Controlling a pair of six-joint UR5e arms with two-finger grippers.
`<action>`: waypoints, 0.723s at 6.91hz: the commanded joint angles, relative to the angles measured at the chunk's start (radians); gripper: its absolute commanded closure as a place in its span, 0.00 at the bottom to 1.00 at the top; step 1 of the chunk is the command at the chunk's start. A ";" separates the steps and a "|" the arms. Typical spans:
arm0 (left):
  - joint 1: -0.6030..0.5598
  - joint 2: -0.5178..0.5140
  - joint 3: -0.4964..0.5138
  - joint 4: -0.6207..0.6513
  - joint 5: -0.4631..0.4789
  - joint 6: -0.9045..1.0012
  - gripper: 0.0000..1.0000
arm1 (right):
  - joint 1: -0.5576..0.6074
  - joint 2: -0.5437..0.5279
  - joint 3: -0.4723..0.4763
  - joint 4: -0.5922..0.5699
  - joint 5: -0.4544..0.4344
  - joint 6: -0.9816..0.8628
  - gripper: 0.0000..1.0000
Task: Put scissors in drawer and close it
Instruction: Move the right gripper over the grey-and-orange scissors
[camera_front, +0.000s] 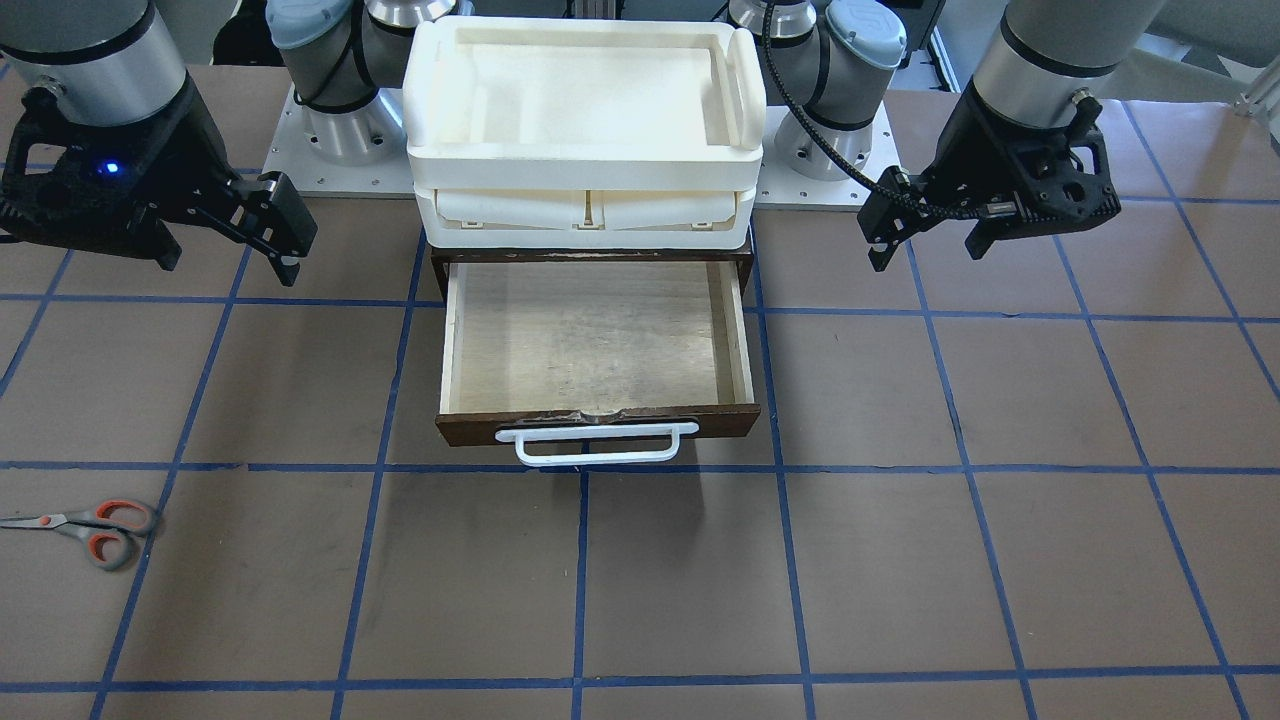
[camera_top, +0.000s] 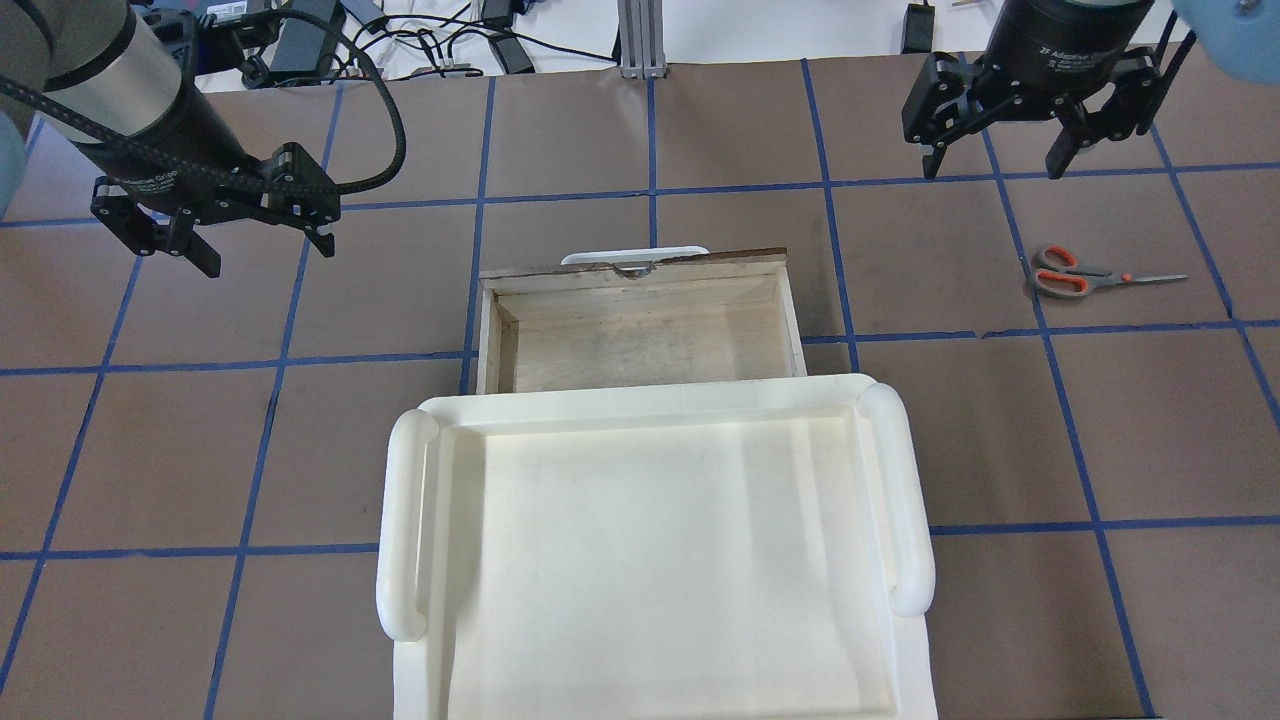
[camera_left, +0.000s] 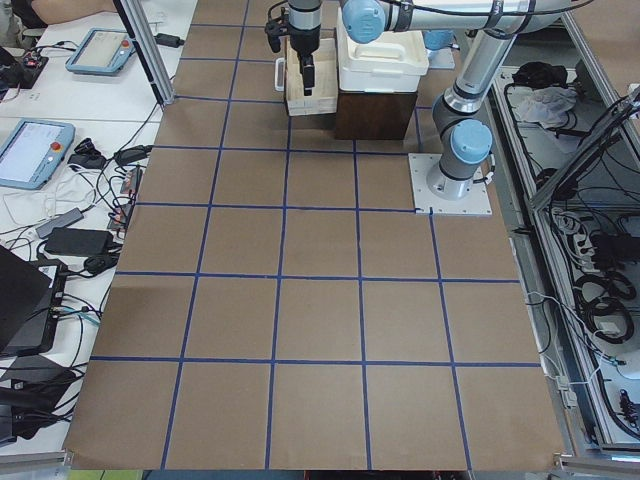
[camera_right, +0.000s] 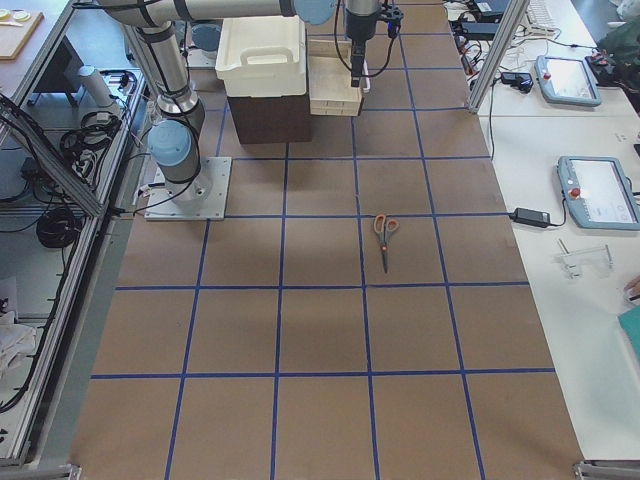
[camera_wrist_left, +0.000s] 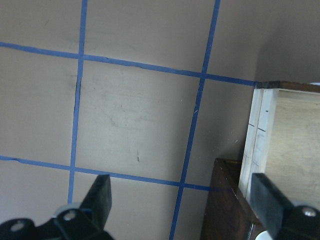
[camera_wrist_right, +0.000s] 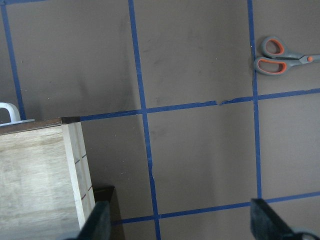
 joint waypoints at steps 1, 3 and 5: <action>0.000 0.001 0.000 0.000 0.000 0.001 0.00 | -0.129 0.041 0.105 -0.179 0.011 0.023 0.00; -0.002 -0.001 0.000 -0.001 -0.001 0.001 0.00 | -0.295 0.060 0.139 -0.157 0.014 0.240 0.04; -0.002 -0.004 -0.002 -0.001 0.000 0.005 0.00 | -0.375 0.124 0.180 -0.204 0.011 0.502 0.03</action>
